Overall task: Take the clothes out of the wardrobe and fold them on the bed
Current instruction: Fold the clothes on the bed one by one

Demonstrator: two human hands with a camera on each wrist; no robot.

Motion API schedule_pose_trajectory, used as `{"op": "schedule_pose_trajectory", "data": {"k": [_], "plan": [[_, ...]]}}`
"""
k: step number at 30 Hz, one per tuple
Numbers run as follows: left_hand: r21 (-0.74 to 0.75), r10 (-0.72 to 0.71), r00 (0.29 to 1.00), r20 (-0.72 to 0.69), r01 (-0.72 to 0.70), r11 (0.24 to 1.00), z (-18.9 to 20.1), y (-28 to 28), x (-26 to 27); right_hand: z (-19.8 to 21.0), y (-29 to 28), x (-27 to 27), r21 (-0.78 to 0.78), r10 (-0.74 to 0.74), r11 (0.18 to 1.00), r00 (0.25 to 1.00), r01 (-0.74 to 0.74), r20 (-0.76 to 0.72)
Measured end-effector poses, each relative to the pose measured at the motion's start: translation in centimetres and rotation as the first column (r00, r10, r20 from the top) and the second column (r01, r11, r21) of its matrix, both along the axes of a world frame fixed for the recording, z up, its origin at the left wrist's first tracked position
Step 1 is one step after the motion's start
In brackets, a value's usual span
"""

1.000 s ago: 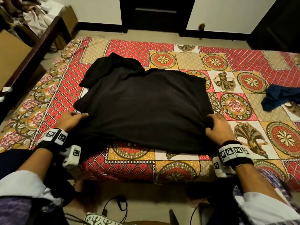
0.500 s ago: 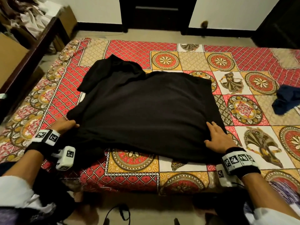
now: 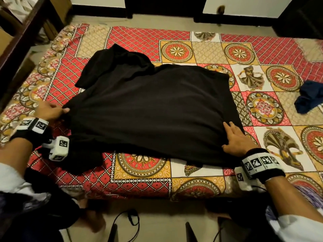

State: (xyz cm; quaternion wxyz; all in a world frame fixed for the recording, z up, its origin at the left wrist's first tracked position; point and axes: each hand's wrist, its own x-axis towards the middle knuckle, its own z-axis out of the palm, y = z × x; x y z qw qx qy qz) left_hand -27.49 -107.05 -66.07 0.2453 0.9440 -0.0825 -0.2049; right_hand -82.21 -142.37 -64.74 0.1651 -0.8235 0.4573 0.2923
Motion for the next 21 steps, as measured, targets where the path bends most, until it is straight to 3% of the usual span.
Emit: {"op": "schedule_pose_trajectory", "data": {"k": [4,6,7,10,12,14,17,19,21], "plan": [[0.108,-0.151,0.961,0.23,0.129,0.986,1.5,-0.2,-2.3,0.8,0.7,0.4,-0.031,0.01,0.999,0.999,-0.012,-0.046],[0.026,-0.321,0.889,0.327,0.331,0.943,3.4,-0.8,-4.0,1.6,1.9,0.8,-0.034,-0.019,0.999,1.0,0.018,-0.022],[-0.031,-0.438,0.832,0.339,0.476,0.879,4.3,-1.2,-5.4,2.1,2.6,0.9,-0.041,-0.034,0.999,0.999,0.036,0.027],[-0.148,-0.759,0.644,0.097,0.763,0.629,5.9,-1.5,-11.9,3.6,5.5,1.5,-0.138,0.022,0.99,0.976,0.008,0.216],[0.038,-0.86,0.492,-0.137,0.87,0.492,5.5,-1.1,-14.8,4.7,7.8,2.1,-0.131,0.142,0.984,0.97,-0.118,0.197],[0.238,-0.859,0.425,-0.285,0.9,0.366,5.4,-0.8,-15.6,5.3,9.7,2.5,0.036,0.272,0.961,0.961,-0.274,0.057],[0.197,-0.776,0.404,-0.485,0.915,0.353,5.7,-0.8,-15.5,5.7,10.5,2.5,0.211,0.298,0.933,0.954,-0.29,-0.006],[0.067,-0.659,0.346,-0.668,0.909,0.41,6.3,-0.8,-15.7,6.0,9.8,2.2,0.336,0.2,0.922,0.98,-0.193,0.015],[-0.024,-0.631,0.362,-0.686,0.855,0.517,6.9,-1.0,-15.3,5.8,8.7,1.9,0.205,0.092,0.972,0.988,-0.116,0.124]]}}
